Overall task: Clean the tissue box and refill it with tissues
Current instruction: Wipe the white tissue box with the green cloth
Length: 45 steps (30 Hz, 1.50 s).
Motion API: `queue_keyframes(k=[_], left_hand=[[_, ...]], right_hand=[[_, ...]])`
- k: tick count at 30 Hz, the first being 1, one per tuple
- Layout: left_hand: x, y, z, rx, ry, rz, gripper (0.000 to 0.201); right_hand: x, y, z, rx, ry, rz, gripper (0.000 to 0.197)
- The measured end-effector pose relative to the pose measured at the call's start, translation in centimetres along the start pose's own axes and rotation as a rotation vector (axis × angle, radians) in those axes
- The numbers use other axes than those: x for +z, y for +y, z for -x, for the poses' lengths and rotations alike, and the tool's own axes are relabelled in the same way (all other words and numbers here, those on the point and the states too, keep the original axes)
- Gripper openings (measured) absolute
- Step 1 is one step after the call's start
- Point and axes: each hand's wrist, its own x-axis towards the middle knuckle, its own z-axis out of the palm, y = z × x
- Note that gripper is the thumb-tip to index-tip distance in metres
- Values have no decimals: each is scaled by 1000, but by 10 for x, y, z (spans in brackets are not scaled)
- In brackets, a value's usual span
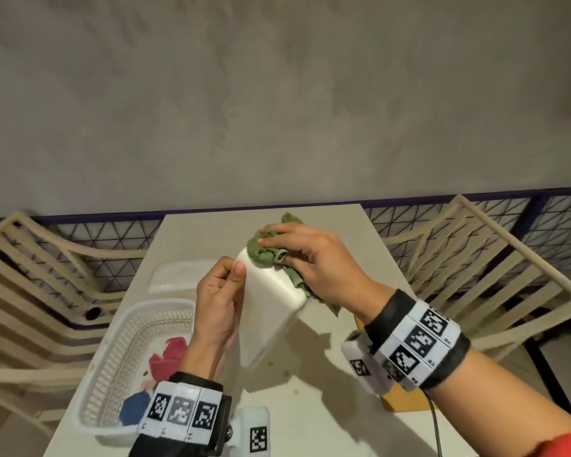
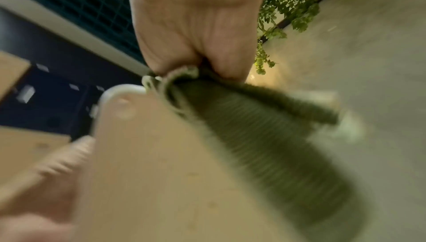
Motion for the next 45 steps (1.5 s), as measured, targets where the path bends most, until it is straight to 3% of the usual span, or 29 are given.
queue_keyframes(k=[2,3,7,11,15,19,21,24,26,28,31,33,36,37,41,43,45], left_hand=[[-4,3,-1,-6,31,66,16],[-7,2,0,-17,12,64,19],[-5,-3,3,-27,3,-34,42],[-11,0,-3,-9,31,73,35],[-4,-2,0,4,41,-100,26],[-7,-1,-8,34,106,-43,33],[-8,2,-7,18,71,-20,24],[0,2,-4,-14,110,-3,28],[-2,3,-9,-29,189,92,40],[-5,9,-12,-25,235,132,39],[-7,8,-11,-11,252,89,28],[0,7,-10,-16,232,74,29],[0,9,-12,-7,187,153,25],[-3,9,-11,-14,156,154,25],[-6,6,-5,-18,9,8,44],[-3,5,-5,-3,11,0,43],[-6,6,-7,12,50,51,41]], right_hand=[[2,-2,7,-88,-105,-42,37],[-3,2,11,-58,-130,-68,39],[-5,13,-2,120,-1,-5,32],[6,4,15,-84,-164,-67,42],[-6,21,0,151,-22,27,34],[12,0,8,-131,-146,-13,37],[-1,10,11,-85,-146,-47,41],[-6,15,-2,40,-58,0,36],[1,8,0,-81,-138,-4,39],[-8,10,16,-177,-269,-40,42],[-30,29,14,-12,-219,-27,37],[-22,21,6,-13,-168,-26,38],[-9,10,17,-199,-261,-70,43],[-17,14,23,-198,-288,-90,44],[-35,37,6,20,-106,-5,39],[-18,23,-5,-49,-63,5,37],[-9,15,3,-177,-150,-49,37]])
